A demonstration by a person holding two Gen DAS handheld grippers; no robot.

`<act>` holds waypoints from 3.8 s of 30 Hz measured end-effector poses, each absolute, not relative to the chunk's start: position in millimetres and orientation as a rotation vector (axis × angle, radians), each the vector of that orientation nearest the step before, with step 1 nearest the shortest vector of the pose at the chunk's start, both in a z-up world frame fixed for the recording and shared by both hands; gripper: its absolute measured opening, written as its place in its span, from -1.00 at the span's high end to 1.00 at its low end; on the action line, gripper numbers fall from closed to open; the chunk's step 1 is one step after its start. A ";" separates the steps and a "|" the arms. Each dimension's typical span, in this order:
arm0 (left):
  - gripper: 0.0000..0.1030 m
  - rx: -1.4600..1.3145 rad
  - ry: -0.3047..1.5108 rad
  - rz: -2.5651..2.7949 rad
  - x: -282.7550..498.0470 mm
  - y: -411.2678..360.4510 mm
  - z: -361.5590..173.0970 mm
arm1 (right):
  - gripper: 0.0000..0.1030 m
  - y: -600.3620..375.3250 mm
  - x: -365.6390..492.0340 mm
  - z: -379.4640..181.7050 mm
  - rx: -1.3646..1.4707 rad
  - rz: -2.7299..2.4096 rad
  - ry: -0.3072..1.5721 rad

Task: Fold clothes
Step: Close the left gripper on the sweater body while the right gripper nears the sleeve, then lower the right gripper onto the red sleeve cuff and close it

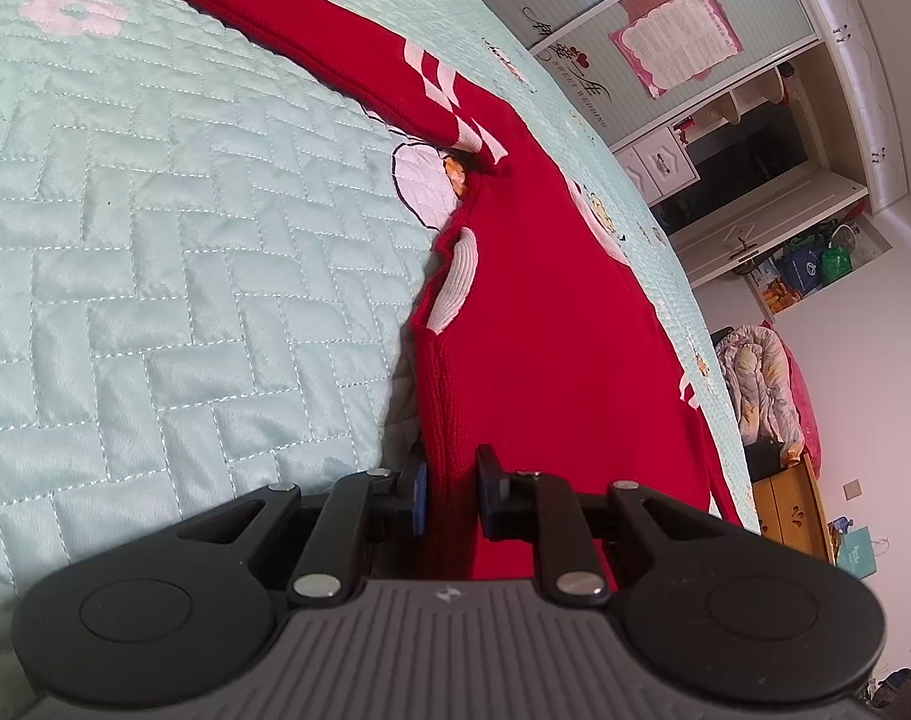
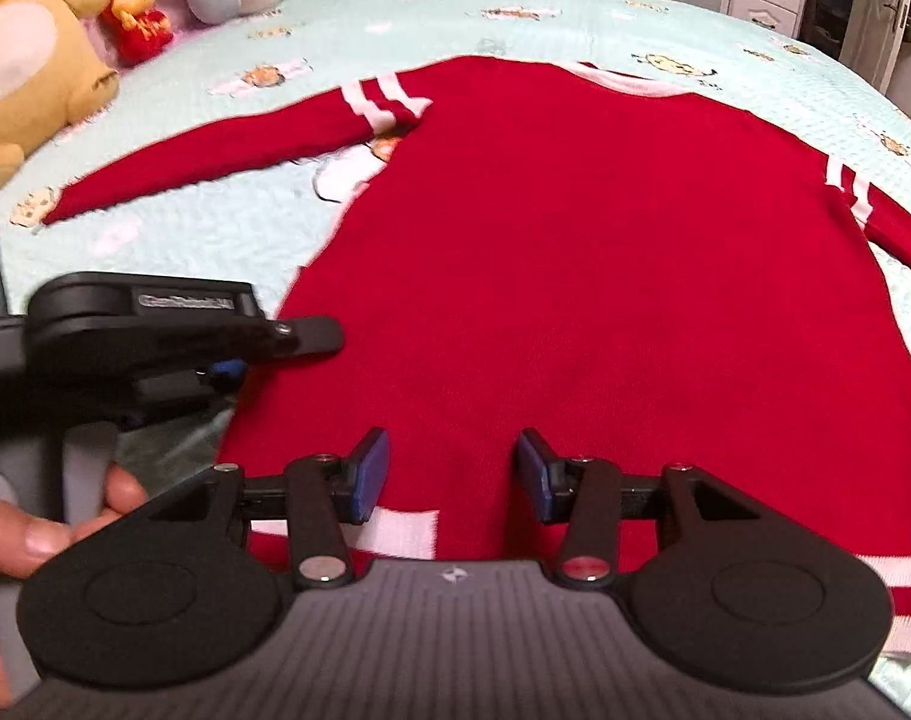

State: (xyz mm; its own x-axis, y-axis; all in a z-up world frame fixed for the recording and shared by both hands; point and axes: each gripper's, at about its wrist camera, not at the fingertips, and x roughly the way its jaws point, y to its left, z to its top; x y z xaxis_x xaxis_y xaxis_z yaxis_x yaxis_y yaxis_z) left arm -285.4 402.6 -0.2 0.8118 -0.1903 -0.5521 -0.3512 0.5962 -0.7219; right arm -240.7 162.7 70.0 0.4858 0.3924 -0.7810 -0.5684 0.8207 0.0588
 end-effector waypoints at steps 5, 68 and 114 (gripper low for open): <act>0.63 -0.946 0.642 0.100 -284.9 402.6 -0.7 | 0.03 162.0 -252.8 52.4 -0.196 0.602 0.929; 0.59 -1.536 0.351 -0.028 -314.2 449.0 -47.5 | 0.07 466.7 -251.4 113.5 -0.970 1.295 0.160; 0.36 -1.784 0.301 -0.075 -346.4 450.9 -51.6 | 0.89 570.2 -291.7 -1.2 -1.336 1.171 -0.157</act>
